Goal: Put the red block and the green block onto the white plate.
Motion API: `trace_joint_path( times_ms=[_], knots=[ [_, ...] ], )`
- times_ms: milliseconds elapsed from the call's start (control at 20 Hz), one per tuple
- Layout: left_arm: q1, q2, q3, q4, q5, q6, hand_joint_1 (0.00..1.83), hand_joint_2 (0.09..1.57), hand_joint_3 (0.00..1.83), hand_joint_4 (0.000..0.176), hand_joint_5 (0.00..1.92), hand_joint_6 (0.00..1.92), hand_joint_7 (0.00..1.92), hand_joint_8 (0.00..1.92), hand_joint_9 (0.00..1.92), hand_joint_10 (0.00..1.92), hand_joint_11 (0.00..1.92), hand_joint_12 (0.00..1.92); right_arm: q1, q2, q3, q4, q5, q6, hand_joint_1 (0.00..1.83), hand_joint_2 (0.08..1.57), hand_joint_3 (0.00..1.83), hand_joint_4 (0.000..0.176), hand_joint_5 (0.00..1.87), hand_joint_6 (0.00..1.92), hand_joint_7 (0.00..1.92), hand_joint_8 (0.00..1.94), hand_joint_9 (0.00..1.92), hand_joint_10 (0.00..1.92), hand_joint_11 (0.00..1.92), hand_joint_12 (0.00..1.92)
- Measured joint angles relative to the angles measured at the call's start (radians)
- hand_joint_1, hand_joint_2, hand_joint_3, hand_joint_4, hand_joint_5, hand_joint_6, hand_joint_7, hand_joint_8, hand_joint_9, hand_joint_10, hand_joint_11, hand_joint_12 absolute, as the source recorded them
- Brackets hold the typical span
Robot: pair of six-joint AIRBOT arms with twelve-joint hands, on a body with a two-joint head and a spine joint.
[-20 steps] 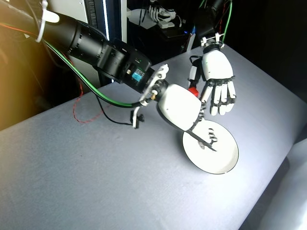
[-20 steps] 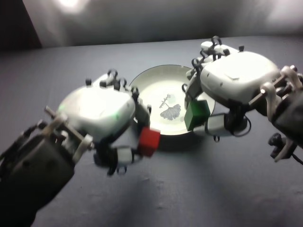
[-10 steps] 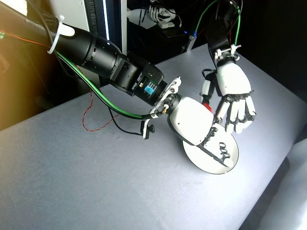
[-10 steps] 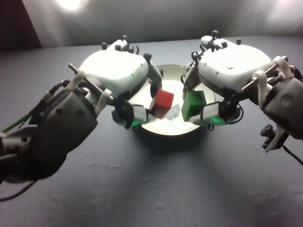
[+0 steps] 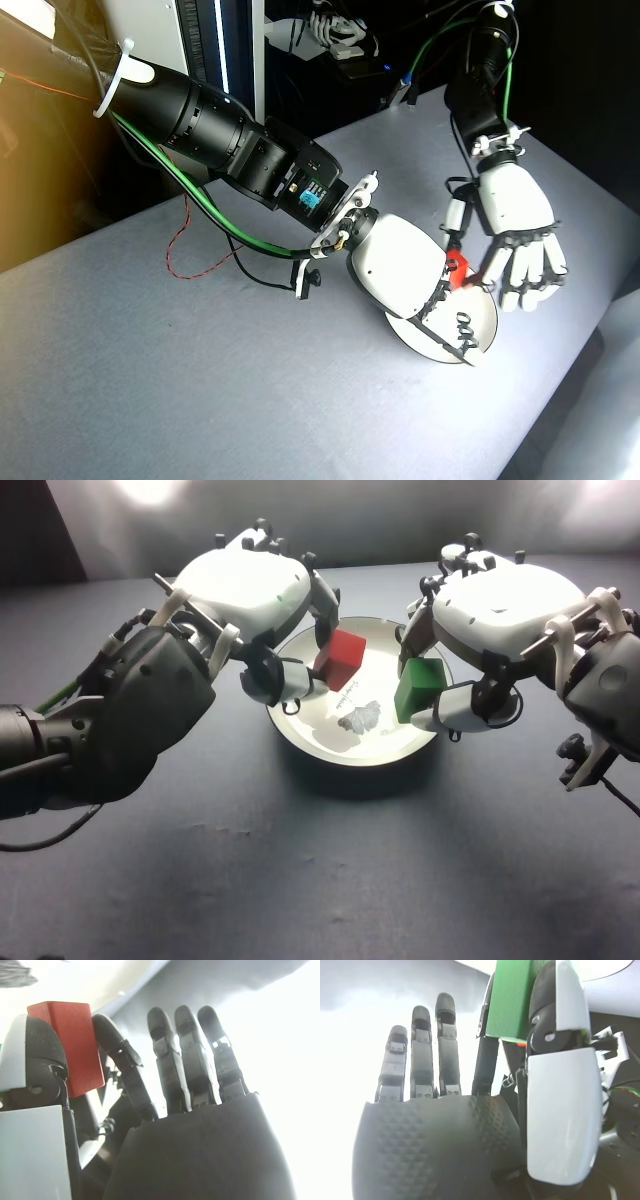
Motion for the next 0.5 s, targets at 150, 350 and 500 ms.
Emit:
trace_joint_path(
  times_ms=[150, 350, 500],
  knots=[
    [0.013, 0.000, -0.002, 0.004, 0.006, -0.016, 1.03, 1.09, 0.00, 0.176, 1.02, 0.91, 0.63, 0.00, 0.39, 0.12, 0.00, 0.98, -0.006, 0.000, 0.001, -0.001, 0.001, 0.001, 1.05, 1.06, 0.00, 0.176, 1.10, 0.78, 0.48, 0.00, 0.28, 0.00, 0.00, 0.00],
    [0.023, 0.000, -0.006, 0.005, 0.006, -0.018, 0.58, 1.17, 0.00, 0.111, 0.45, 0.46, 0.36, 0.00, 0.24, 0.03, 0.00, 0.76, -0.008, 0.000, 0.004, 0.000, 0.002, 0.002, 0.75, 1.00, 0.00, 0.157, 0.74, 0.35, 0.32, 0.00, 0.13, 0.00, 0.00, 0.00],
    [0.035, 0.001, -0.014, 0.005, -0.004, -0.020, 0.07, 1.19, 0.00, 0.000, 0.20, 0.01, 0.16, 0.00, 0.14, 0.00, 0.00, 0.54, -0.014, 0.000, 0.004, 0.002, -0.002, 0.002, 0.10, 1.08, 0.02, 0.055, 0.20, 0.00, 0.15, 0.00, 0.06, 0.00, 0.02, 0.01]
  ],
)
